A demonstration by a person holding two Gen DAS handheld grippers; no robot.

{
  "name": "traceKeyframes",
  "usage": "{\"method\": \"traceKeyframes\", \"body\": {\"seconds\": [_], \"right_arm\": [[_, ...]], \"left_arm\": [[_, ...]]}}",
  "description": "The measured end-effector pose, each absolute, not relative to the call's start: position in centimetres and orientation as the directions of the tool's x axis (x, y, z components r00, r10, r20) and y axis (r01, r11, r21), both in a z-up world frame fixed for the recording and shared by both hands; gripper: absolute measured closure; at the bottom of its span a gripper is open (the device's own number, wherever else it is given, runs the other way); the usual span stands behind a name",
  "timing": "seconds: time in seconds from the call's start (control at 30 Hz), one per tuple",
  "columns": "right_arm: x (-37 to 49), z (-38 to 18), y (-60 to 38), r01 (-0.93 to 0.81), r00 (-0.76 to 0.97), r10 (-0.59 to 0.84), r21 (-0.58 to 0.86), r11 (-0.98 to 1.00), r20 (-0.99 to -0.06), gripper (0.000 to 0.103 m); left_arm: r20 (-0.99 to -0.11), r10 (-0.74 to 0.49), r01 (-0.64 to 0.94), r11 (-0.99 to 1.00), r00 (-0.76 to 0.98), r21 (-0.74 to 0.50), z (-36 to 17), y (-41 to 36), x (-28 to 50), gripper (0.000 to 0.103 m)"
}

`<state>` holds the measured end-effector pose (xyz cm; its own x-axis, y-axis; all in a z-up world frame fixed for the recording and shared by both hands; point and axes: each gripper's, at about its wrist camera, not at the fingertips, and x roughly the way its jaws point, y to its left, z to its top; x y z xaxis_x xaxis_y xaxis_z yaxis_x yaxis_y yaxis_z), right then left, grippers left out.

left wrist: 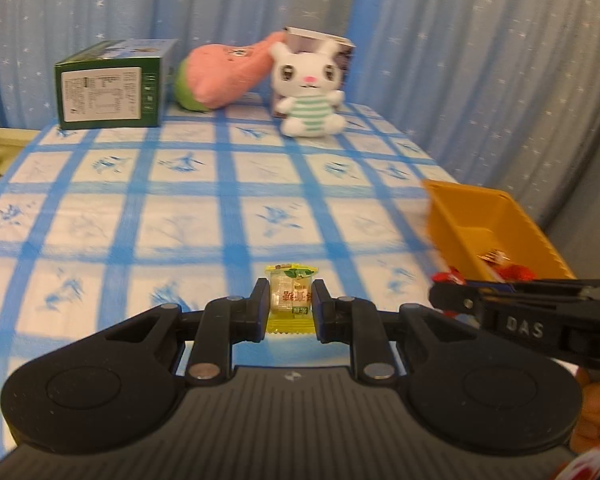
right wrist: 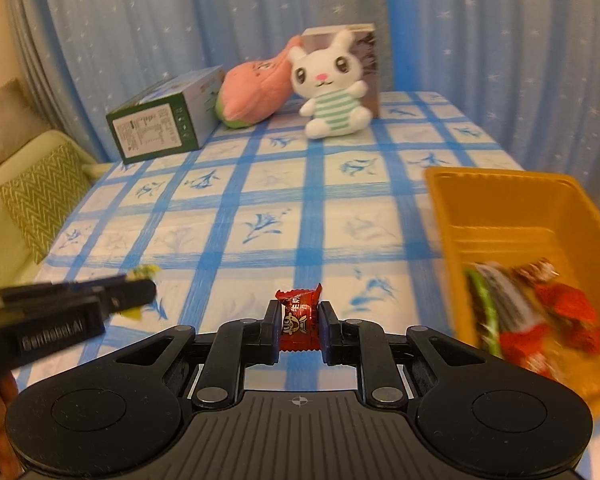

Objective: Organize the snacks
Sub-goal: 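Carry the yellow candy and red candy over the orange tray with both tools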

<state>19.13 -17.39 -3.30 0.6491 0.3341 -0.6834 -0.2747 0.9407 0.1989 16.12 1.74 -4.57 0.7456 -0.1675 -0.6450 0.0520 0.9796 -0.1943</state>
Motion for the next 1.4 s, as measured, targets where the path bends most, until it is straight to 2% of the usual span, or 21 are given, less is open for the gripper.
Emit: {"method": "traceKeyframes", "body": {"seconds": [0.2,0.6,1.4], "right_arm": [[15.6,-1.4,-20.3,-0.242,0.679,0.313,0.201,0.949,-0.664,0.084],[11.6,1.5,-25.0,-0.182,0.731,0.267,0.197,0.963,-0.628,0.084],[10.6,2.0,-34.5,-0.011,0.762,0.155,0.226,0.974,-0.628,0.084]], "left_arm": [[-0.638,-0.200,0.071,0.972,0.744,-0.223,-2.7,-0.9,13.0,0.084],[-0.618,-0.230,0.141,0.971,0.752,-0.191,0.5,-5.1,9.9,0.084],[-0.613,-0.321,0.286,0.945,0.722,-0.159,1.4,-13.2,11.8,0.084]]}}
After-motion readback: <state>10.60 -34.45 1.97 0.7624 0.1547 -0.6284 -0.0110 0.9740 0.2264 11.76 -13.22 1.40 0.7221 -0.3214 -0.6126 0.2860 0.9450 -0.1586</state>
